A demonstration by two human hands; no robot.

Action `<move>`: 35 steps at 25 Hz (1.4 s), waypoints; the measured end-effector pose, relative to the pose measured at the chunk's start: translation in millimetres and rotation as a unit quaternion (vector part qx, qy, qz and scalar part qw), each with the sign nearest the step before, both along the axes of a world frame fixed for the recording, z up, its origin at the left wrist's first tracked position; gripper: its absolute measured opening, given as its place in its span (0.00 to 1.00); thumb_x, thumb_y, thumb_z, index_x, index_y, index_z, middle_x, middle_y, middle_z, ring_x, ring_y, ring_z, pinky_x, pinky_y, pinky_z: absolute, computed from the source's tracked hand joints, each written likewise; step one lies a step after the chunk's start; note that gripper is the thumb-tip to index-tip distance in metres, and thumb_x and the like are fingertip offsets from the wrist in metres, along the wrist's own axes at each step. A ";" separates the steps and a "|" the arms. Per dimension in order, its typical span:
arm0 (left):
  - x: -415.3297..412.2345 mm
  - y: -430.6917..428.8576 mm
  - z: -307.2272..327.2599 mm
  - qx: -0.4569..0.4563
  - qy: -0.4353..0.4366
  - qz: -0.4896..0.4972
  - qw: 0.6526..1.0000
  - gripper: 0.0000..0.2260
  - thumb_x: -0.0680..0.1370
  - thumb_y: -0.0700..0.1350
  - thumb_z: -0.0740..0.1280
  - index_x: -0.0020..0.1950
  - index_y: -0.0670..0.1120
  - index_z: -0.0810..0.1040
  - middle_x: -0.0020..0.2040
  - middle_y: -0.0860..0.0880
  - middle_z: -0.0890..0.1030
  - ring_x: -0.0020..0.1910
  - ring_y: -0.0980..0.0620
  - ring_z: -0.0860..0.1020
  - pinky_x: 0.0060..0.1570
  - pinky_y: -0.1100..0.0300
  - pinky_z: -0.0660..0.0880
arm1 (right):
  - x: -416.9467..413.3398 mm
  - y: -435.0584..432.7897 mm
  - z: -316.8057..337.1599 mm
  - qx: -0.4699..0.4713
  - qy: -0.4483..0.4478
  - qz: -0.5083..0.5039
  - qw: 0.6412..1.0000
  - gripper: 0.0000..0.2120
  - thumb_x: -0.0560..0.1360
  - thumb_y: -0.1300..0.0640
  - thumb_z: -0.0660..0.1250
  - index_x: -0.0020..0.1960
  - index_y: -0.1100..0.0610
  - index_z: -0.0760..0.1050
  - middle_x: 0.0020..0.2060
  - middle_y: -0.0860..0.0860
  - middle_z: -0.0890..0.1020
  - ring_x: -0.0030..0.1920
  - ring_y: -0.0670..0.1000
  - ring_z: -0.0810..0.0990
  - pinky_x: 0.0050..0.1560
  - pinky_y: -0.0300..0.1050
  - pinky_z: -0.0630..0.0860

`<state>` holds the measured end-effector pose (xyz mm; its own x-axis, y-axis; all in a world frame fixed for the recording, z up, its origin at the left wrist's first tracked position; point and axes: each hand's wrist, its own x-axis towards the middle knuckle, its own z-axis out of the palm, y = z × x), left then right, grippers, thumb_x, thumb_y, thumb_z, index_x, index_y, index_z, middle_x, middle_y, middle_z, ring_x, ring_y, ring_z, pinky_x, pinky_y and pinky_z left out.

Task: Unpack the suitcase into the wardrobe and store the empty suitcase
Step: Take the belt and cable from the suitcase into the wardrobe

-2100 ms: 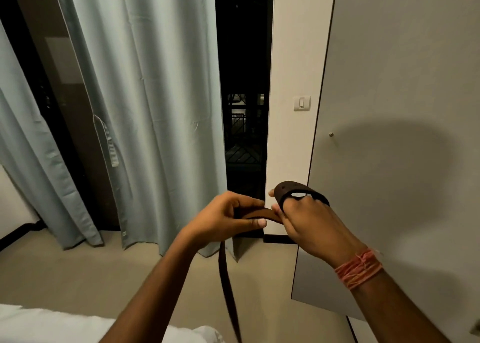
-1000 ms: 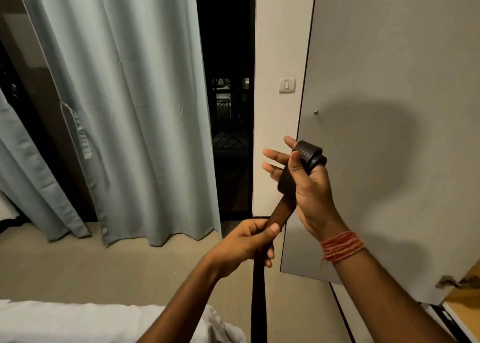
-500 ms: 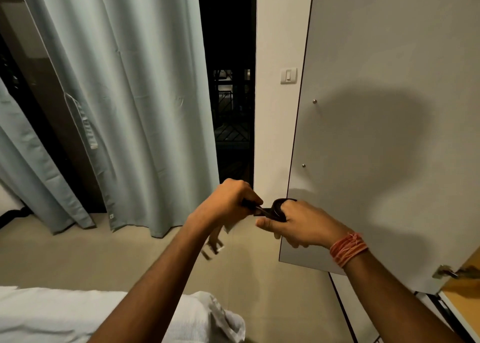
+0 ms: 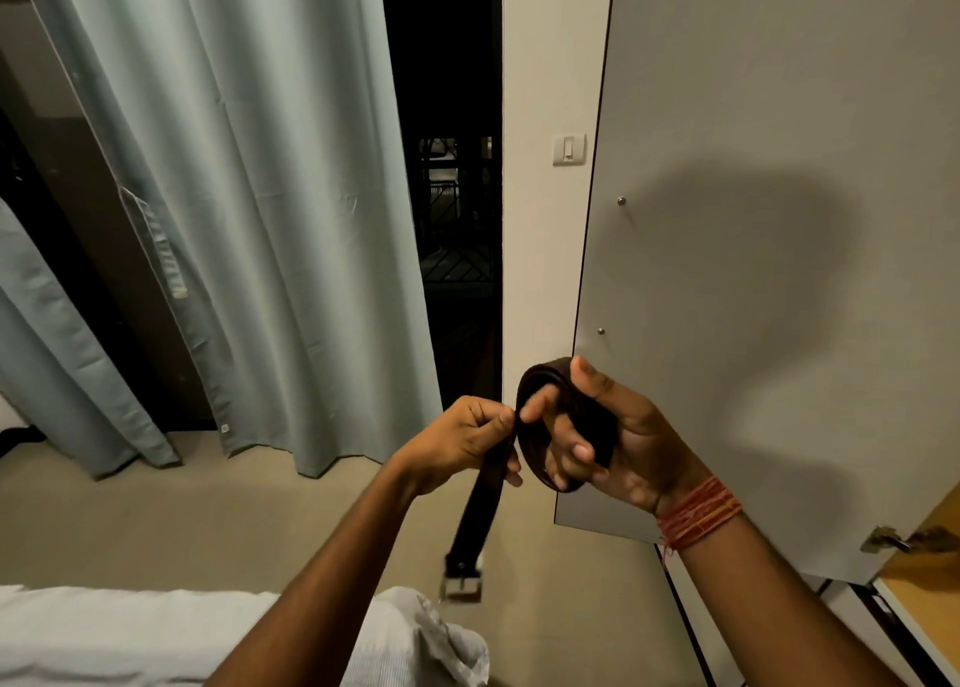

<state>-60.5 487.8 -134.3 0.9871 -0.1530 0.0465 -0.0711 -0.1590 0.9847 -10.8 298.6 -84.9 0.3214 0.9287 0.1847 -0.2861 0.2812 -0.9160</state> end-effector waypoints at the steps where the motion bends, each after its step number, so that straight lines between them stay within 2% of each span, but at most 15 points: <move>1: -2.1 -3.1 -4.0 -0.009 0.016 0.008 1.000 0.27 0.74 0.65 0.62 0.44 0.41 0.79 0.36 0.38 0.79 0.32 0.49 0.79 0.41 0.52 0.80 | -0.1 2.7 -0.6 0.022 0.012 -0.012 1.000 0.29 0.74 0.39 0.64 0.56 0.67 0.76 0.28 0.51 0.78 0.20 0.46 0.71 0.31 0.44 0.75; 4: -5.8 -13.0 -9.8 -0.052 0.042 0.016 0.998 0.28 0.73 0.69 0.57 0.43 0.43 0.74 0.31 0.50 0.75 0.32 0.52 0.74 0.44 0.54 0.75 | -3.7 14.3 -1.9 0.060 0.016 -0.090 0.994 0.34 0.69 0.40 0.72 0.65 0.62 0.73 0.41 0.56 0.83 0.26 0.47 0.75 0.36 0.46 0.80; 8: -8.2 -31.3 -0.9 -0.066 0.101 0.009 0.993 0.31 0.72 0.71 0.52 0.53 0.43 0.70 0.36 0.50 0.72 0.33 0.55 0.70 0.46 0.54 0.76 | -8.2 28.2 -1.4 0.043 -0.024 -0.246 0.968 0.36 0.68 0.38 0.69 0.68 0.57 0.69 0.55 0.55 0.83 0.32 0.48 0.81 0.47 0.51 0.80; 10: -10.1 -35.1 1.7 -0.075 0.125 -0.009 0.989 0.29 0.76 0.68 0.50 0.53 0.44 0.71 0.40 0.48 0.74 0.33 0.55 0.72 0.47 0.53 0.77 | -9.6 29.9 1.3 0.005 -0.090 -0.321 0.943 0.29 0.72 0.42 0.63 0.69 0.52 0.68 0.54 0.49 0.83 0.33 0.49 0.82 0.49 0.53 0.81; 13: -15.1 -31.7 4.0 -0.097 0.154 -0.049 0.982 0.21 0.81 0.59 0.53 0.57 0.43 0.73 0.46 0.45 0.80 0.38 0.50 0.78 0.49 0.53 0.77 | -9.7 28.9 4.0 -0.033 -0.235 -0.403 0.884 0.18 0.74 0.45 0.61 0.63 0.40 0.66 0.57 0.44 0.81 0.38 0.48 0.84 0.45 0.45 0.81; 15: -18.0 -27.2 8.1 -0.074 0.168 -0.083 0.979 0.14 0.81 0.52 0.60 0.57 0.41 0.73 0.44 0.45 0.82 0.40 0.49 0.80 0.50 0.54 0.78 | -4.7 27.7 -5.3 -0.063 -0.323 -0.411 0.850 0.22 0.74 0.43 0.60 0.68 0.41 0.63 0.59 0.43 0.79 0.47 0.46 0.83 0.49 0.40 0.79; 16: -19.7 -24.8 10.3 -0.033 0.172 -0.097 0.980 0.11 0.81 0.48 0.61 0.55 0.41 0.74 0.44 0.45 0.82 0.42 0.49 0.81 0.50 0.55 0.78 | -1.8 26.7 -13.2 -0.098 -0.398 -0.408 0.816 0.26 0.75 0.42 0.59 0.72 0.45 0.61 0.59 0.44 0.78 0.51 0.46 0.82 0.51 0.39 0.79; 17: -22.1 -22.3 13.1 0.022 0.174 -0.105 0.979 0.07 0.80 0.45 0.63 0.53 0.42 0.76 0.43 0.46 0.82 0.43 0.49 0.82 0.50 0.55 0.79 | 2.7 26.0 -23.2 -0.140 -0.501 -0.418 0.745 0.28 0.77 0.41 0.58 0.74 0.49 0.60 0.57 0.47 0.79 0.52 0.47 0.81 0.50 0.38 0.78; 19: -27.5 -14.9 19.9 0.111 0.172 -0.084 0.975 0.04 0.78 0.42 0.66 0.50 0.43 0.78 0.42 0.47 0.84 0.43 0.48 0.82 0.51 0.55 0.80 | 8.8 22.0 -38.0 -0.198 -0.675 -0.421 0.573 0.27 0.78 0.43 0.60 0.71 0.57 0.67 0.45 0.52 0.81 0.42 0.50 0.81 0.36 0.37 0.75; 20: -30.5 -10.6 24.6 0.122 0.163 -0.060 0.977 0.04 0.77 0.41 0.68 0.51 0.42 0.79 0.41 0.47 0.84 0.41 0.48 0.82 0.50 0.54 0.80 | 6.5 18.3 -37.2 -0.245 -0.697 -0.392 0.548 0.24 0.78 0.42 0.59 0.66 0.58 0.72 0.40 0.52 0.80 0.38 0.50 0.80 0.33 0.37 0.71; 22: -34.5 0.2 35.0 0.066 0.160 -0.010 0.985 0.11 0.76 0.38 0.69 0.57 0.42 0.76 0.43 0.44 0.84 0.36 0.48 0.81 0.45 0.54 0.80 | 2.3 8.9 -38.6 -0.350 -0.678 -0.306 0.570 0.25 0.78 0.36 0.51 0.48 0.56 0.74 0.36 0.50 0.76 0.36 0.49 0.76 0.34 0.38 0.67; 24: -37.4 5.5 40.8 -0.087 0.203 0.023 0.975 0.17 0.74 0.40 0.69 0.62 0.45 0.73 0.45 0.40 0.83 0.36 0.46 0.81 0.42 0.53 0.80 | -1.8 2.0 -43.3 -0.380 -0.634 -0.270 0.617 0.32 0.71 0.26 0.43 0.38 0.53 0.67 0.32 0.48 0.72 0.32 0.46 0.71 0.31 0.39 0.64; 27: -36.0 6.9 33.3 -0.212 0.260 0.046 0.941 0.27 0.67 0.60 0.72 0.59 0.43 0.77 0.51 0.37 0.79 0.43 0.43 0.81 0.47 0.47 0.79 | -11.7 -0.3 -44.9 -0.380 -0.562 -0.231 0.698 0.43 0.59 0.16 0.47 0.41 0.56 0.71 0.32 0.50 0.77 0.29 0.47 0.75 0.31 0.44 0.74; 30: -31.4 7.1 16.7 -0.289 0.271 0.007 0.918 0.44 0.53 0.69 0.75 0.57 0.39 0.78 0.54 0.34 0.75 0.51 0.37 0.80 0.50 0.40 0.78 | -18.7 -6.7 -34.6 -0.408 -0.426 -0.141 0.795 0.37 0.62 0.24 0.59 0.44 0.58 0.75 0.29 0.52 0.80 0.25 0.47 0.76 0.32 0.41 0.78; 35: -25.6 12.4 10.3 -0.190 0.249 -0.159 0.936 0.32 0.58 0.68 0.74 0.48 0.44 0.77 0.50 0.37 0.81 0.48 0.39 0.81 0.50 0.46 0.79 | -26.5 -17.5 -28.2 -0.447 -0.345 -0.057 0.823 0.29 0.69 0.30 0.61 0.41 0.58 0.77 0.24 0.49 0.76 0.22 0.46 0.73 0.29 0.39 0.75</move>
<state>-86.1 500.3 -123.9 0.8082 -0.5092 -0.2958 0.4267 0.1601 0.8901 -37.3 281.1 -113.1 0.5205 0.7636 -0.3821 0.3711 -0.6054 -0.7041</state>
